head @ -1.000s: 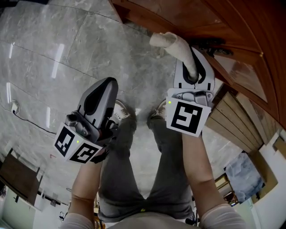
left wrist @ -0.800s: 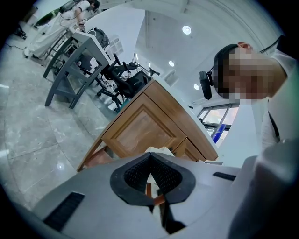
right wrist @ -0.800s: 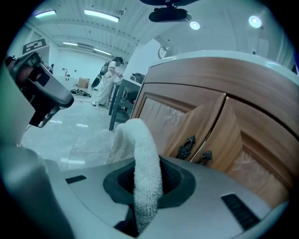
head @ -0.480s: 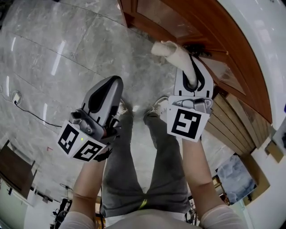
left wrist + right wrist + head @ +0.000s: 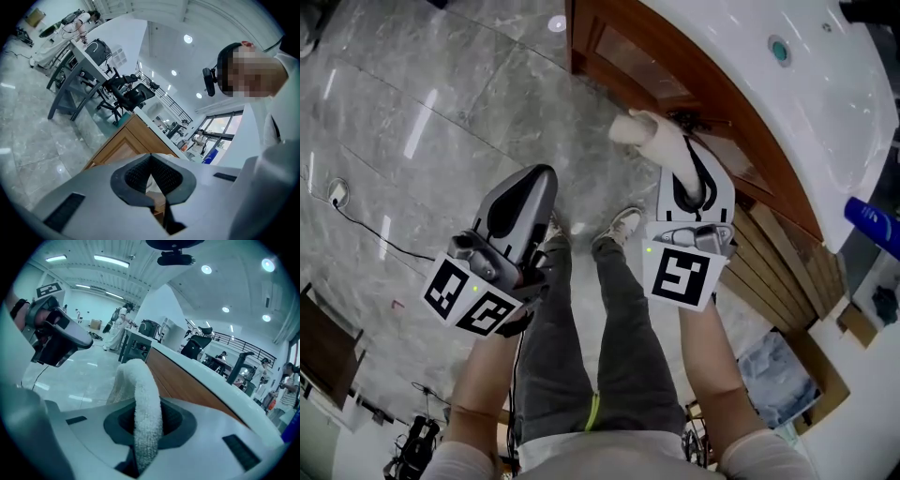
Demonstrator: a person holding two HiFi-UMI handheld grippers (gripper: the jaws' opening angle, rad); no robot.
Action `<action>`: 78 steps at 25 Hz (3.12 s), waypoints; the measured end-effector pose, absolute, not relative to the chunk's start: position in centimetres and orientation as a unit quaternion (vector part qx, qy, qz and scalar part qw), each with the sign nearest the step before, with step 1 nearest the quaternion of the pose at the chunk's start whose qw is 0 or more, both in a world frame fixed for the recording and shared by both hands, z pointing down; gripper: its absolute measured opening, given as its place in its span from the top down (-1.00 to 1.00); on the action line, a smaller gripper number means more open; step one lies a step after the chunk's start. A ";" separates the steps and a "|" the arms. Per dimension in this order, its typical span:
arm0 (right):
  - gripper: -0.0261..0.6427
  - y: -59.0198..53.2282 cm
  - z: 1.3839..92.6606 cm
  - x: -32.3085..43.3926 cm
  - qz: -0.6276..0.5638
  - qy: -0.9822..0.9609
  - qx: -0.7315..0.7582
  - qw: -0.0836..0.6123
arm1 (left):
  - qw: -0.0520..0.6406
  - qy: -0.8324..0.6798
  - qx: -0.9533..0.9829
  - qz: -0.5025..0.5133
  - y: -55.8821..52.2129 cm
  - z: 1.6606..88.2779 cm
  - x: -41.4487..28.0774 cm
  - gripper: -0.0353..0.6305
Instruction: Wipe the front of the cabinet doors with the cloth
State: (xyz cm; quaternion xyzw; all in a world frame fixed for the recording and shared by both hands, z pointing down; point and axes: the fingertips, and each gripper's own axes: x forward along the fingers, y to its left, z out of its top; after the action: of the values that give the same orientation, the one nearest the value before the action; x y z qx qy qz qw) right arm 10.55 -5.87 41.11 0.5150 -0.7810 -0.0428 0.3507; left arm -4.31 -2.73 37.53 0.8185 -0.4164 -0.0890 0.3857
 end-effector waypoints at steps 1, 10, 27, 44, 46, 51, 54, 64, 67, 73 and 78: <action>0.71 -5.9 40.2 10.5 -0.046 -0.781 0.514 0.351 | 0.385 -0.417 0.818 -0.092 -2.7 36.7 -4.4 0.85; 0.71 -6.1 32.0 9.6 -0.072 -0.784 0.512 0.344 | 0.373 -0.415 0.823 -0.108 -3.1 29.4 -4.9 0.85; 0.71 -4.5 17.3 6.3 -0.112 -0.790 0.499 0.337 | 0.357 -0.420 0.824 -0.134 -2.0 15.2 -8.7 0.84; 0.71 -3.6 11.4 5.4 -0.099 -0.794 0.500 0.330 | 0.340 -0.417 0.832 -0.138 -2.7 8.0 -9.2 0.85; 0.71 -3.8 10.7 5.5 -0.100 -0.794 0.502 0.327 | 0.339 -0.415 0.833 -0.138 -2.9 7.4 -8.9 0.85; 0.71 -4.0 8.0 6.0 -0.108 -0.793 0.510 0.314 | 0.331 -0.411 0.838 -0.140 -3.1 5.4 -8.5 0.85; 0.71 -4.3 6.4 6.8 -0.116 -0.789 0.518 0.309 | 0.327 -0.411 0.838 -0.147 -3.5 4.2 -8.1 0.85; 0.71 -4.5 3.7 8.3 -0.117 -0.788 0.527 0.295 | 0.316 -0.414 0.839 -0.159 -4.1 1.8 -7.4 0.85; 0.71 -4.4 2.9 8.4 -0.120 -0.789 0.526 0.293 | 0.314 -0.417 0.838 -0.159 -4.0 1.2 -7.7 0.85; 0.71 -4.6 1.5 8.3 -0.128 -0.790 0.529 0.281 | 0.301 -0.424 0.839 -0.162 -3.8 -0.2 -8.1 0.85; 0.71 -4.5 1.4 8.1 -0.123 -0.792 0.530 0.277 | 0.296 -0.427 0.838 -0.165 -3.4 -0.8 -8.4 0.85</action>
State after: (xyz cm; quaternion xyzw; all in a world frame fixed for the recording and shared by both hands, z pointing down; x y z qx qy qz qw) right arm 8.12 -4.50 1.42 0.5304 -0.7919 -0.1231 0.2765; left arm -8.38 -3.40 -0.78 0.8382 -0.4272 -0.1649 0.2962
